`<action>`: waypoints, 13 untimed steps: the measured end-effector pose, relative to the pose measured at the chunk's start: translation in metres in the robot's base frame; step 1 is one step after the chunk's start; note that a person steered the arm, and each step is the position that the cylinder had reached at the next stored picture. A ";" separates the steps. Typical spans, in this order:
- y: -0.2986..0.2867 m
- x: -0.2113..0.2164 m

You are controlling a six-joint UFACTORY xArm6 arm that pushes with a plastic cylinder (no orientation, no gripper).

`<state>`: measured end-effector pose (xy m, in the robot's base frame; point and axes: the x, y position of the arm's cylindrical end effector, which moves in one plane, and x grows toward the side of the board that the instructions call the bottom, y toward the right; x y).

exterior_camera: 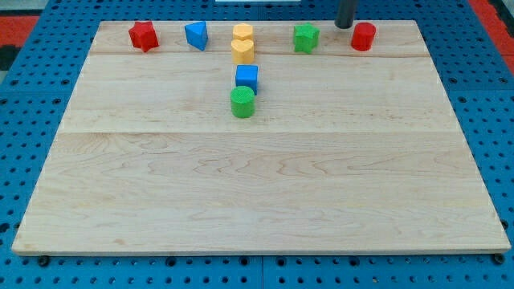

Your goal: Move the blue cube along with a green circle towards bottom

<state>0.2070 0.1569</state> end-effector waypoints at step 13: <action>-0.111 0.097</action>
<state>0.3040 0.0462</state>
